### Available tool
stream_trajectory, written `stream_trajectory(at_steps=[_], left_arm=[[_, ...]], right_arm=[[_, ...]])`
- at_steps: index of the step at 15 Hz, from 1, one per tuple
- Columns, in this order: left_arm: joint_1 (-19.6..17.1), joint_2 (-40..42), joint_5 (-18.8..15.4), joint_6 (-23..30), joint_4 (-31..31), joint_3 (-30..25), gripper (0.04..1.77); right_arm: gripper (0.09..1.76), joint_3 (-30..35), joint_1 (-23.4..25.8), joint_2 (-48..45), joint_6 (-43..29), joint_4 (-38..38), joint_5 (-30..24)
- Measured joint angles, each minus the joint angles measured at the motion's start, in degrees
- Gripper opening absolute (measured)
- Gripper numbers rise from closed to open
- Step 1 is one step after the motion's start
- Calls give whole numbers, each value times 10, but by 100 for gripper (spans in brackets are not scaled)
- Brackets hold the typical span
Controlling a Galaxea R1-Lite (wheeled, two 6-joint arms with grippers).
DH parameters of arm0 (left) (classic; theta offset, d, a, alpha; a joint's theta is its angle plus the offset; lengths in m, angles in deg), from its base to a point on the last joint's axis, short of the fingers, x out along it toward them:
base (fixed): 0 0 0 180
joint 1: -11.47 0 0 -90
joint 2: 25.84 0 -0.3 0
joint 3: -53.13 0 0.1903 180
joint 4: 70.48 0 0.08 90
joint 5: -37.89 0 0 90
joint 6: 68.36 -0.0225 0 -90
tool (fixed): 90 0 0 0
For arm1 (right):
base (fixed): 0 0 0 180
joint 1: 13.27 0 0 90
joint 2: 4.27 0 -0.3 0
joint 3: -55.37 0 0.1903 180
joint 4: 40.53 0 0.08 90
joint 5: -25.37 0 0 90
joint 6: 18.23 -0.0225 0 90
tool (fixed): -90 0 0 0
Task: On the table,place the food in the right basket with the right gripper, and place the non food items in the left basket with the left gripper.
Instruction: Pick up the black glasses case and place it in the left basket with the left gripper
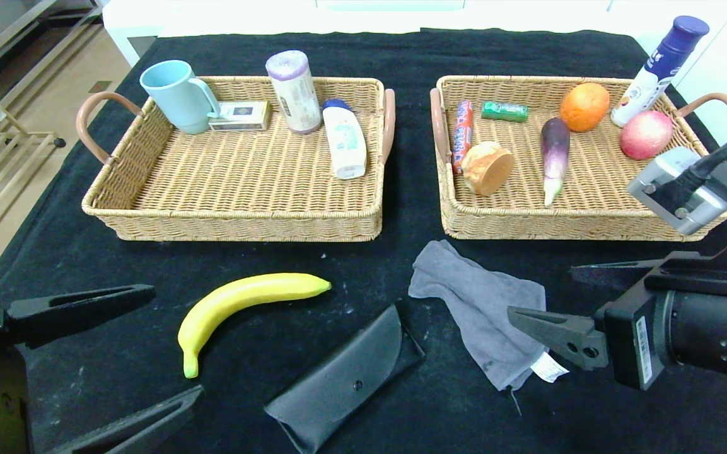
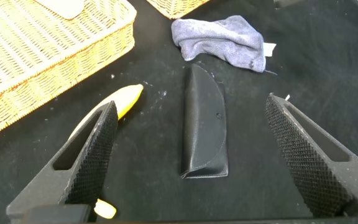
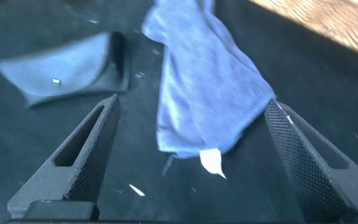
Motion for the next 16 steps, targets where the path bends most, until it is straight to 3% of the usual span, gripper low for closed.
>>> stream_trajectory(at_steps=[2,6,11,16], left_arm=[[0,-1,0,0,0,0,172],[0,-4,0,-2,0,0,172],[0,-8,1,-3,0,2,172],[0,-11,27,-4,3,10,172]], right_arm=[[170,22,-17,1,9,36,6],[170,76,-38,15,24,180,7],[170,142,-42,27,41,259,6],[170,193,-36,17,48,320,2]])
